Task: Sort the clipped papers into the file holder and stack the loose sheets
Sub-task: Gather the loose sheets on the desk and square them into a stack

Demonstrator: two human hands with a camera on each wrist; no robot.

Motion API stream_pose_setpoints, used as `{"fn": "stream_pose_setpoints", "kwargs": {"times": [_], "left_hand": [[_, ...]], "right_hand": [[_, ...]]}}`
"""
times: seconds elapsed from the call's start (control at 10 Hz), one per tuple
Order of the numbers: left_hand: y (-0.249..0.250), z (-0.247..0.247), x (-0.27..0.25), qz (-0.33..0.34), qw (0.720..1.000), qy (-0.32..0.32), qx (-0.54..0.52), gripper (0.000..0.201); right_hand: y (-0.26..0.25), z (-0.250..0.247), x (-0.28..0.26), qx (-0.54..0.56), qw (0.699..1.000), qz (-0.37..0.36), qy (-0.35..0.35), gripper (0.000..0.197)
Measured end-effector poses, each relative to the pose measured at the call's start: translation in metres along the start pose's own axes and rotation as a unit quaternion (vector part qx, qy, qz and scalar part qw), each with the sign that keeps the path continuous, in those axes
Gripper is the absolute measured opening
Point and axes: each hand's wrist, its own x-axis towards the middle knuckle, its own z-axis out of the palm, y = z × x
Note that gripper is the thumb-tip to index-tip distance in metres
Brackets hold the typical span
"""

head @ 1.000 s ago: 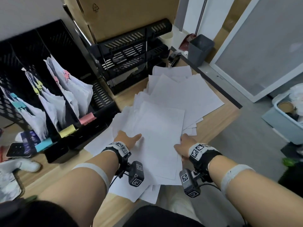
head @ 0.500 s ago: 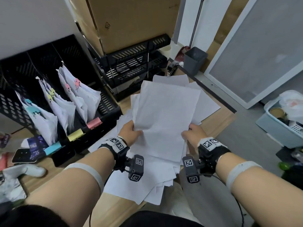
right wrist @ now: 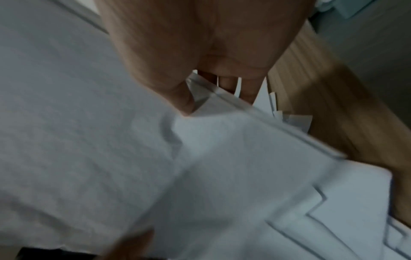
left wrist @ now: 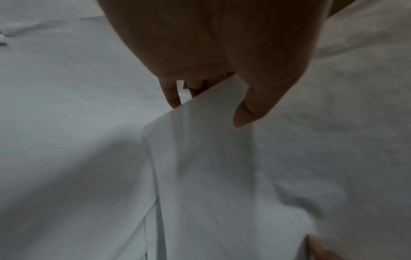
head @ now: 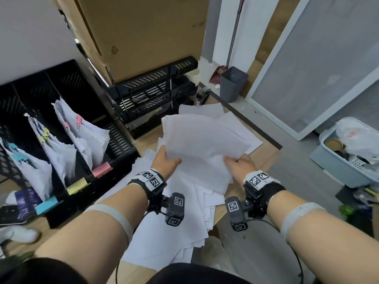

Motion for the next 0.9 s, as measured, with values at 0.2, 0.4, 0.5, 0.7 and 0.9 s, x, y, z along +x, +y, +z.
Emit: {"fn": "stream_pose_setpoints", "kwargs": {"times": [0.2,0.4,0.5,0.7,0.9], "left_hand": [[-0.018,-0.009,0.013,-0.116,0.984,0.037,0.134,0.014],[-0.075,-0.043,0.005,-0.313,0.919,-0.029,0.236,0.024],[-0.075,-0.071,-0.022,-0.313,0.888,-0.059,0.331,0.034],[-0.097,-0.079,-0.027,-0.306,0.919,0.007,0.249,0.062],[-0.087,-0.063,-0.035,-0.259,0.943,-0.057,0.202,0.044]], "right_hand": [[0.021,-0.020,0.043,0.007,0.996,0.085,0.016,0.026],[0.022,0.016,0.046,-0.184,0.963,0.106,-0.168,0.014],[0.025,0.049,0.036,-0.248,0.933,0.127,-0.227,0.032],[0.033,0.095,0.019,-0.297,0.909,0.136,-0.257,0.047],[0.033,0.102,-0.001,-0.244,0.927,0.132,-0.252,0.042]]}}
